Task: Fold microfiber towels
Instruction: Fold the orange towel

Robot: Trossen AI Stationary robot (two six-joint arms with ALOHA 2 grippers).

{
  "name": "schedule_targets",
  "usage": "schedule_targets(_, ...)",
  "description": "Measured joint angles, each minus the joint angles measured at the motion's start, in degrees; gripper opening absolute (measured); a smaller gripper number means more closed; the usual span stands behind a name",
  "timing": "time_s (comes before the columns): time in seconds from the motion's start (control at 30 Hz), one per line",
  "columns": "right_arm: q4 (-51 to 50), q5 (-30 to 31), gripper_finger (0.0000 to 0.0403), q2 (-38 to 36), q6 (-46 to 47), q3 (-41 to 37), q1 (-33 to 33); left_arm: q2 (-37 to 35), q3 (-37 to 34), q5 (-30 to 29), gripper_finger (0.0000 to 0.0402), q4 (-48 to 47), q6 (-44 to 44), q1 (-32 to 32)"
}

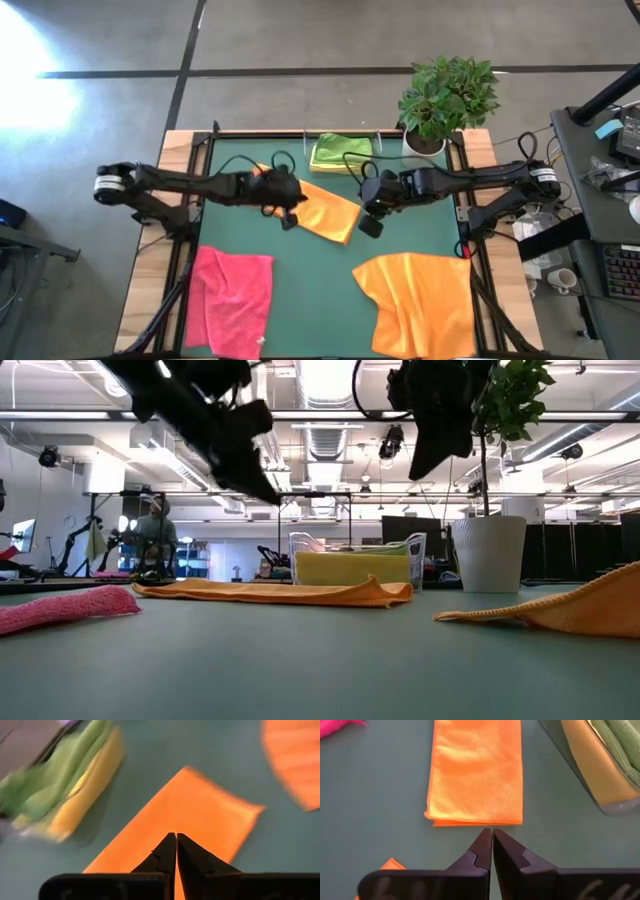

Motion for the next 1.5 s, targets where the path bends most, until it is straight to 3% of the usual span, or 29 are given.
schedule_targets(0.13,0.03,-0.01,0.0008,0.02,0.48,0.97,0.00,2.63,0.07,-0.18,0.0000,7.30,-2.57,-6.10)
schedule_targets(0.3,0.01,-0.01,0.0008,0.02,0.22,1.17,0.00,8.74,0.03,-5.23,0.0000,13.26,-8.02,-10.48)
schedule_targets(0.6,-0.10,-0.01,0.0008,0.02,-4.21,1.08,-0.04,22.84,2.93,-7.59,0.0000,18.96,-15.72,-11.00)
schedule_targets(1.03,-0.53,-0.04,0.0008,0.07,-8.74,0.42,-0.04,33.24,7.29,-5.95,0.0000,19.69,-18.09,-10.57)
schedule_targets(1.2,-0.57,-0.08,0.0008,0.07,-8.82,-0.48,-0.04,32.84,7.54,-2.03,0.0000,13.67,-21.77,-10.68)
schedule_targets(1.37,-0.50,-0.08,0.0009,0.07,-10.20,-2.13,-0.04,28.94,7.37,4.55,0.0000,1.13,-19.03,-11.59)
schedule_targets(1.5,-0.47,-0.08,0.0009,0.07,-10.16,-3.73,-0.04,23.62,7.20,6.46,0.0000,-11.03,-15.78,-11.81)
